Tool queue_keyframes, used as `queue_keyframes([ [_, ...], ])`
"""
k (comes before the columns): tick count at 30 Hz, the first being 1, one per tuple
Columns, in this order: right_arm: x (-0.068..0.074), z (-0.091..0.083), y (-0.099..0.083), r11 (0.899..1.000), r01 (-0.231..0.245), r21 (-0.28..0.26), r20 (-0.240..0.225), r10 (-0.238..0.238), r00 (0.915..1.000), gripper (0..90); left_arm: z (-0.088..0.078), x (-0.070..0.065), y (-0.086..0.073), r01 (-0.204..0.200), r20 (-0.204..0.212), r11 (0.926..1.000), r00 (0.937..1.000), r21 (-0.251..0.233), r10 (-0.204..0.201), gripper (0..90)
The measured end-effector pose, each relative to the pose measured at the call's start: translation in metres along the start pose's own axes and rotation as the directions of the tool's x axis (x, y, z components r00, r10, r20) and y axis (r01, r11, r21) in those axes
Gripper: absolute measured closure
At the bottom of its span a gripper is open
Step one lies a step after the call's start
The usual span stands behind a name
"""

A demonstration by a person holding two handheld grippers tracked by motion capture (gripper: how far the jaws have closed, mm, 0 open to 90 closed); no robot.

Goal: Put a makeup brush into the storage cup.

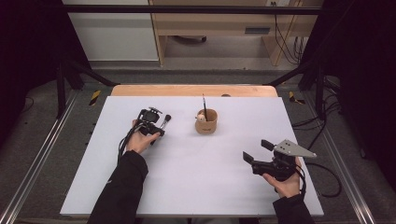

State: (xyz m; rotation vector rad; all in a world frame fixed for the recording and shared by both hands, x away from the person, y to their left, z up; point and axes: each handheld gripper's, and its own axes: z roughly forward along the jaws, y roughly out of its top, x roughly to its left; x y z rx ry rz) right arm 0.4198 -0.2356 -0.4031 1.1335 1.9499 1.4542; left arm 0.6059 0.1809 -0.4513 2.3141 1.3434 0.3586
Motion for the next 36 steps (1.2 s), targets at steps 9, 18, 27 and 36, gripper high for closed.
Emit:
queue_keyframes([
  [9,0.0005,0.0006,-0.0002,1.000,0.000,0.007,-0.003,0.000,1.0000,14.6,0.0019,-0.0018,-0.0006,-0.006,-0.005,0.9999,1.0000,0.013,0.006,67.8],
  [18,0.0013,0.0007,0.0000,1.000,-0.002,0.008,-0.007,0.002,1.0000,14.6,0.0010,-0.0040,-0.0008,-0.014,-0.005,0.9996,0.9999,0.027,0.014,77.2],
  [27,0.0012,0.0006,0.0002,1.000,-0.002,0.007,-0.008,0.002,1.0000,14.7,0.0012,-0.0041,-0.0014,-0.015,-0.003,0.9997,0.9999,0.017,0.015,79.1],
  [36,0.0014,0.0015,0.0000,1.000,-0.001,0.006,-0.011,0.001,0.9999,14.9,-0.0020,-0.0044,-0.0037,-0.022,0.017,0.9997,0.9996,0.010,0.022,79.2],
])
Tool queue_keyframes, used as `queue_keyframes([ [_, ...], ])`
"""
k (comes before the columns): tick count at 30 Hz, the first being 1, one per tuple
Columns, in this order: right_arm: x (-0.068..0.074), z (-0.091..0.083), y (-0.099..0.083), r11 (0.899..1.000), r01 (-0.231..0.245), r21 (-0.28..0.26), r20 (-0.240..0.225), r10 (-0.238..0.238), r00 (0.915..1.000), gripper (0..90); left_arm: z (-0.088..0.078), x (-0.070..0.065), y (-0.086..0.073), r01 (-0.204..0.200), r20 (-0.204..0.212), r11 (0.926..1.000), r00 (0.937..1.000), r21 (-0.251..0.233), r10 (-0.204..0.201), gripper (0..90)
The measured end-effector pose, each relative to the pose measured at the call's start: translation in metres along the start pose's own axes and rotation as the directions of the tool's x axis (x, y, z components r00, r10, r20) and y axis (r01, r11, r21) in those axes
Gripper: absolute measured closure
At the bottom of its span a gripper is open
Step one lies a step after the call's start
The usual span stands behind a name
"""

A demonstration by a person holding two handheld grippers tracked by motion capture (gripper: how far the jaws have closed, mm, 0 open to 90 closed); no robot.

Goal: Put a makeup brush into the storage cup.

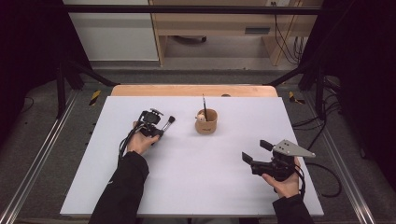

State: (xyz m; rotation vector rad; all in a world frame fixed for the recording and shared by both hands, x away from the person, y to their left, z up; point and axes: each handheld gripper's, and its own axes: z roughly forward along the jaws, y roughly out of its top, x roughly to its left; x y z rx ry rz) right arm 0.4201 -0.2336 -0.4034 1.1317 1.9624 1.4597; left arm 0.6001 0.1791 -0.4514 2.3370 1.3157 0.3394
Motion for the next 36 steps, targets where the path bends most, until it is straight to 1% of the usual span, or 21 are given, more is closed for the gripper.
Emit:
queue_keyframes([
  [3,0.000,0.000,0.000,1.000,0.001,0.000,0.001,-0.001,1.0000,14.9,-0.004,0.001,-0.002,-0.012,-0.003,0.9999,0.9999,-0.009,0.012,79.2],
  [5,0.000,0.000,0.000,1.000,-0.001,0.001,0.001,0.001,1.0000,14.9,-0.009,0.002,-0.002,-0.014,-0.006,0.9996,0.9999,-0.027,0.013,79.3],
  [6,0.000,0.000,0.000,1.000,-0.001,0.000,0.002,0.001,1.0000,14.9,-0.016,0.001,-0.003,-0.014,-0.010,0.9986,0.9999,-0.051,0.013,79.3],
  [10,0.001,0.000,0.000,1.000,-0.002,0.000,0.001,0.002,1.0000,14.9,-0.026,0.000,-0.003,-0.027,-0.015,0.9965,0.9996,-0.079,0.026,79.2],
  [12,0.001,0.000,0.000,1.000,-0.002,0.000,0.001,0.002,1.0000,14.9,-0.033,-0.001,-0.004,-0.034,-0.017,0.9946,0.9993,-0.098,0.032,79.3],
  [13,0.001,0.000,0.001,1.000,-0.003,-0.002,0.000,0.003,1.0000,14.9,-0.039,-0.002,-0.006,-0.034,-0.016,0.9919,0.9994,-0.122,0.032,79.3],
  [16,0.001,0.000,0.001,1.000,-0.002,0.000,-0.001,0.002,1.0000,14.9,-0.044,-0.003,-0.009,-0.035,-0.013,0.9899,0.9994,-0.138,0.033,79.3],
  [17,0.001,0.000,0.001,1.000,-0.005,-0.001,0.000,0.005,1.0000,14.8,-0.049,-0.003,-0.012,-0.034,-0.016,0.9865,0.9994,-0.160,0.031,79.3],
  [19,0.002,0.000,0.001,1.000,-0.017,0.005,-0.005,0.017,0.9998,14.3,-0.052,-0.002,-0.014,-0.032,-0.016,0.9858,0.9994,-0.165,0.030,79.3],
  [23,0.001,0.001,0.001,1.000,-0.024,0.016,-0.010,0.024,0.9997,13.6,-0.062,-0.001,-0.021,-0.025,-0.013,0.9795,0.9997,-0.200,0.023,79.3],
  [25,0.002,0.002,0.001,0.999,-0.030,0.019,-0.008,0.030,0.9995,13.5,-0.071,0.000,-0.028,-0.028,-0.016,0.9720,0.9996,-0.233,0.025,79.3],
  [26,0.002,0.002,0.001,0.999,-0.028,0.019,-0.007,0.028,0.9996,13.4,-0.071,0.000,-0.028,-0.028,-0.016,0.9720,0.9996,-0.233,0.025,79.2],
  [28,0.003,0.002,0.002,1.000,-0.022,0.013,-0.005,0.022,0.9998,13.5,-0.079,-0.001,-0.037,-0.023,-0.013,0.9622,0.9997,-0.271,0.020,79.3],
  [29,0.002,0.001,0.002,1.000,-0.016,0.011,-0.005,0.016,0.9999,13.5,-0.079,-0.001,-0.037,-0.023,-0.013,0.9622,0.9997,-0.271,0.020,79.3],
  [30,0.002,0.001,0.002,1.000,-0.015,0.009,-0.004,0.016,0.9999,13.5,-0.085,-0.002,-0.043,-0.010,-0.003,0.9530,1.0000,-0.303,0.009,79.2],
  [31,0.002,0.001,0.002,1.000,-0.020,0.007,-0.002,0.020,0.9998,13.5,-0.085,-0.002,-0.043,-0.010,-0.003,0.9530,1.0000,-0.303,0.009,79.3],
  [32,0.002,0.001,0.002,1.000,-0.018,0.007,0.001,0.018,0.9998,13.5,-0.090,-0.003,-0.049,-0.001,0.001,0.9425,1.0000,-0.334,0.002,79.3],
  [33,0.002,0.000,0.002,1.000,-0.019,0.007,0.002,0.019,0.9998,13.5,-0.090,-0.003,-0.049,-0.001,0.001,0.9425,1.0000,-0.334,0.002,79.3],
  [34,0.002,0.000,0.002,1.000,-0.020,0.007,0.003,0.020,0.9998,13.3,-0.093,-0.003,-0.052,0.003,0.003,0.9373,1.0000,-0.348,-0.002,79.3],
  [35,0.002,0.000,0.002,1.000,-0.021,0.007,0.005,0.021,0.9998,13.1,-0.098,-0.004,-0.058,-0.001,-0.007,0.9267,1.0000,-0.376,-0.002,79.3],
  [36,0.002,0.000,0.002,1.000,-0.021,0.007,0.005,0.021,0.9998,13.1,-0.098,-0.004,-0.058,-0.001,-0.007,0.9267,1.0000,-0.376,-0.002,79.2],
])
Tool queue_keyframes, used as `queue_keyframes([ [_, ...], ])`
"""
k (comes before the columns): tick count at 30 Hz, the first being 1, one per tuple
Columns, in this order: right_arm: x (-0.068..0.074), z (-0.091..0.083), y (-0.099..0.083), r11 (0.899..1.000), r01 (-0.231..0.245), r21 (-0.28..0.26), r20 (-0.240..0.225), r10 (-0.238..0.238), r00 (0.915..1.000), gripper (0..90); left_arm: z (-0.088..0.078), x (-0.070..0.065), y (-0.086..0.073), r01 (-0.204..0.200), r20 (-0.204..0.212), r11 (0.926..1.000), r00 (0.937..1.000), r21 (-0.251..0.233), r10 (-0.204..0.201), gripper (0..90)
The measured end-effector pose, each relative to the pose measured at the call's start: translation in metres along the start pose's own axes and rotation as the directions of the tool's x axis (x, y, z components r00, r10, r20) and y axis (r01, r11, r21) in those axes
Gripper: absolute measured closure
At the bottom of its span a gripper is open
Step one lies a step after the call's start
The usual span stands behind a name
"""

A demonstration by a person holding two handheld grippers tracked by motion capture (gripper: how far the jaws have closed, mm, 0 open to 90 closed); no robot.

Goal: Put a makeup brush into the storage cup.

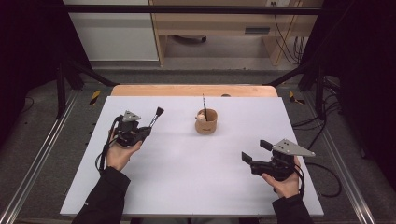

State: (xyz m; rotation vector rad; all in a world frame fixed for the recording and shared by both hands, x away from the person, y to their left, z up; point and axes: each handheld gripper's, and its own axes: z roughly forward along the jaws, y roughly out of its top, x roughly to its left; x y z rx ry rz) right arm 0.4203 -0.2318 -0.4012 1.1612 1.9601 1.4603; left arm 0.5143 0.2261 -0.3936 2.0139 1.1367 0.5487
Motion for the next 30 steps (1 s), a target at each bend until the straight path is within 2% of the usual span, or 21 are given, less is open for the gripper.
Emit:
queue_keyframes([
  [8,0.000,0.001,0.000,1.000,-0.002,0.003,0.010,0.002,0.9999,13.3,-0.017,-0.011,-0.014,0.032,0.001,0.9974,0.9995,-0.065,-0.032,79.2],
  [11,0.001,0.000,0.001,1.000,0.000,-0.004,0.011,0.000,0.9999,13.4,-0.022,-0.015,-0.019,0.031,-0.004,0.9962,0.9995,-0.082,-0.032,79.2],
  [12,0.001,0.000,0.002,1.000,0.000,-0.006,0.008,0.000,1.0000,13.3,-0.022,-0.015,-0.019,0.016,-0.005,0.9954,0.9998,-0.095,-0.017,79.2],
  [13,0.001,0.000,0.002,1.000,0.000,-0.006,0.008,0.000,1.0000,13.3,-0.024,-0.018,-0.020,0.032,-0.012,0.9953,0.9994,-0.092,-0.034,79.2],
  [16,0.004,0.000,0.004,1.000,0.004,-0.015,0.007,-0.004,1.0000,12.5,-0.029,-0.021,-0.022,0.045,-0.003,0.9921,0.9989,-0.117,-0.046,79.2],
  [20,0.006,0.000,0.007,1.000,0.001,-0.026,0.005,-0.001,1.0000,11.1,-0.037,-0.028,-0.025,0.043,-0.012,0.9889,0.9989,-0.142,-0.045,79.2],
  [30,0.013,0.003,0.015,0.999,-0.006,-0.045,-0.011,0.006,0.9999,10.5,-0.044,-0.039,-0.025,0.036,-0.012,0.9836,0.9992,-0.177,-0.039,79.2],
])
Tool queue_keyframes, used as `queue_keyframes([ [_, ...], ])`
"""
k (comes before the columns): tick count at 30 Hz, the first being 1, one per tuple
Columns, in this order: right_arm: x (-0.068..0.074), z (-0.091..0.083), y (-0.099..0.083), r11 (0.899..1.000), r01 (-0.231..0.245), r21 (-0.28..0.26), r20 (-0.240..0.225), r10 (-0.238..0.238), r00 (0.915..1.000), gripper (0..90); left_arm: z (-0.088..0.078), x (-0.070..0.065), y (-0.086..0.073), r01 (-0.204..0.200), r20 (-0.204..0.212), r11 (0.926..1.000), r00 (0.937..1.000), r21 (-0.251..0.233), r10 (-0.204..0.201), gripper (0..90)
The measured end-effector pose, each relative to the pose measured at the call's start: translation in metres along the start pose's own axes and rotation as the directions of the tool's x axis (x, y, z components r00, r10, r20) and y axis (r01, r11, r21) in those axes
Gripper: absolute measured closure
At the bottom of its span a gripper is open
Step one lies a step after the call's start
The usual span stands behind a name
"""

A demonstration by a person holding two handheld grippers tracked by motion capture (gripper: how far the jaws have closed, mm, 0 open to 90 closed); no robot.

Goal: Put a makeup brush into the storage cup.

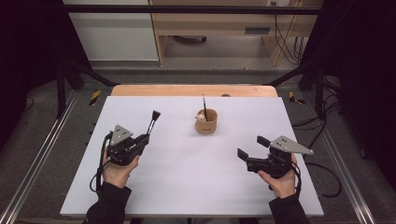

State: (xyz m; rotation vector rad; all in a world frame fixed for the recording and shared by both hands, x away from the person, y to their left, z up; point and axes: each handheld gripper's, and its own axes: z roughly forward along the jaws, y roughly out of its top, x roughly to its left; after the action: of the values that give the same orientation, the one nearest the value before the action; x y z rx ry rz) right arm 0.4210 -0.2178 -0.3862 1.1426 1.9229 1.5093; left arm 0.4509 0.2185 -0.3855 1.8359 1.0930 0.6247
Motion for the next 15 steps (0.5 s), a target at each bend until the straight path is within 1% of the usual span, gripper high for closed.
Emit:
queue_keyframes([
  [1,0.001,0.000,0.001,1.000,-0.003,-0.003,-0.003,0.003,1.0000,10.4,0.000,-0.003,0.000,0.000,0.003,1.0000,1.0000,-0.006,0.000,79.2],
  [2,0.001,0.000,0.001,1.000,-0.003,-0.003,-0.003,0.003,1.0000,10.4,0.000,-0.003,0.000,0.000,0.003,1.0000,1.0000,-0.006,0.000,79.2],
  [5,0.002,0.001,0.004,1.000,-0.010,-0.010,-0.006,0.010,0.9999,10.5,-0.001,-0.009,0.000,-0.002,0.007,0.9999,1.0000,-0.015,0.002,79.2],
  [6,0.004,0.001,0.007,0.999,-0.023,-0.022,-0.010,0.023,0.9997,10.7,0.000,-0.014,0.000,-0.004,0.009,0.9998,1.0000,-0.019,0.004,79.2],
  [7,0.004,0.002,0.008,0.999,-0.026,-0.029,-0.012,0.026,0.9996,10.9,0.000,-0.014,0.000,-0.004,0.009,0.9998,1.0000,-0.019,0.004,79.2],
  [8,0.005,0.003,0.010,0.999,-0.033,-0.035,-0.015,0.032,0.9994,11.1,0.001,-0.019,0.000,-0.006,0.012,0.9996,0.9999,-0.026,0.007,79.2],
  [9,0.006,0.004,0.011,0.999,-0.038,-0.039,-0.016,0.038,0.9992,11.1,0.001,-0.019,0.000,-0.006,0.012,0.9996,0.9999,-0.026,0.007,79.3],
  [12,0.009,0.008,0.015,0.998,-0.047,-0.051,-0.026,0.046,0.9986,11.4,0.003,-0.027,0.001,-0.003,0.028,0.9994,0.9996,-0.034,0.004,79.3],
  [15,0.013,0.013,0.019,0.997,-0.053,-0.053,-0.037,0.051,0.9980,11.5,0.004,-0.030,0.001,0.000,0.033,0.9993,0.9994,-0.037,0.001,79.2],
])
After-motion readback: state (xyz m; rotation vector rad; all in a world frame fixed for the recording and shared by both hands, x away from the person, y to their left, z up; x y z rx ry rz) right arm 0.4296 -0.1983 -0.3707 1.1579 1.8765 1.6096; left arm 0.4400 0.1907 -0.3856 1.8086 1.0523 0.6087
